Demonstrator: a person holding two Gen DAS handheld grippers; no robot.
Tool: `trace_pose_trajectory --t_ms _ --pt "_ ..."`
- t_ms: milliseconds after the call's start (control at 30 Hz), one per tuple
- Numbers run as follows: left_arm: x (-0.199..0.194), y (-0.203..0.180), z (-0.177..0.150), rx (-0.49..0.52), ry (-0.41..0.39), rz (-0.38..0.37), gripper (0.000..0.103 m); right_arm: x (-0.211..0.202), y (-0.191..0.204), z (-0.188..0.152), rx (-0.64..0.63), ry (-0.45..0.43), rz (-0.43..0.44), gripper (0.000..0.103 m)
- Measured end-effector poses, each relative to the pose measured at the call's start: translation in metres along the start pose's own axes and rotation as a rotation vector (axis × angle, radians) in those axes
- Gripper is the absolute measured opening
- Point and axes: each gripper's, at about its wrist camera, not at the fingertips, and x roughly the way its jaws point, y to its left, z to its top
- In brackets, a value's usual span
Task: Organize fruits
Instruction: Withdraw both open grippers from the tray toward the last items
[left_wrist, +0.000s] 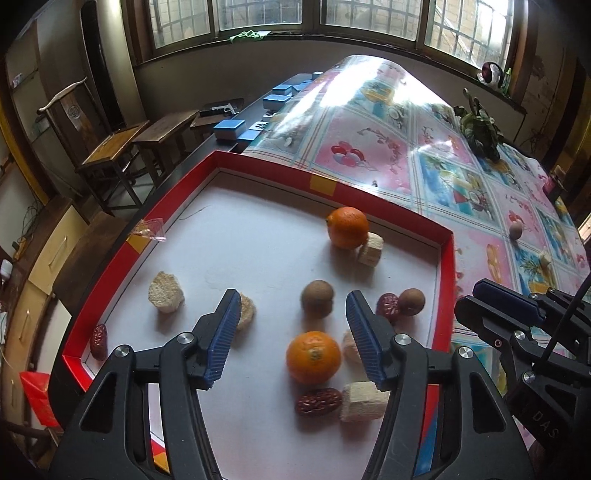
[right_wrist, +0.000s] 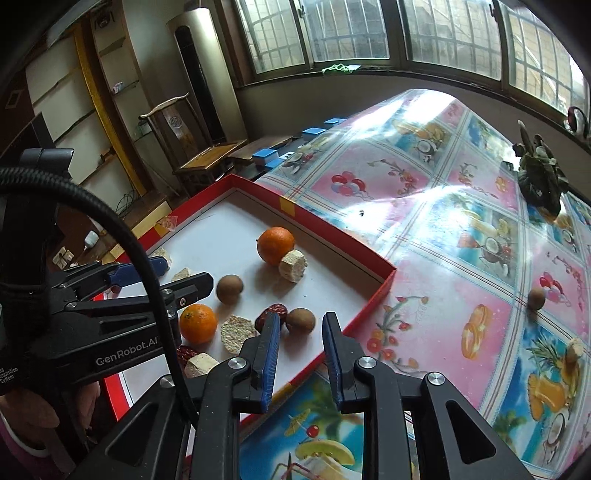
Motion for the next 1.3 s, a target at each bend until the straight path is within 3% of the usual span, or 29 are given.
trace_pose_trajectory --t_ms 367,500,867,1033,1300 --pt "-0.003 -0.069 0.006 0.113 -0.002 -0.082 0.059 -0.033 -0.065 -0.025 0.114 -0.010 -0.098 0.023" --pt "0.000 -0.094 0.008 0.150 0.005 -0.107 0.059 -0.044 -0.088 -0.035 0.154 -0.017 -0.126 0.031" --pt "0.016 -0.155 0.022 0.234 0.072 -0.209 0.059 -0.072 -0.168 -0.068 0.317 -0.017 -0.255 0.032" --pt "0.020 -0.175 0.028 0.267 0.074 -0.228 0.059 -0.079 -0.196 -0.076 0.369 -0.015 -0.297 0.040" --pt "0.034 -0.198 0.041 0.297 0.102 -0.258 0.059 -0.063 -0.220 -0.056 0.380 -0.019 -0.326 0.042"
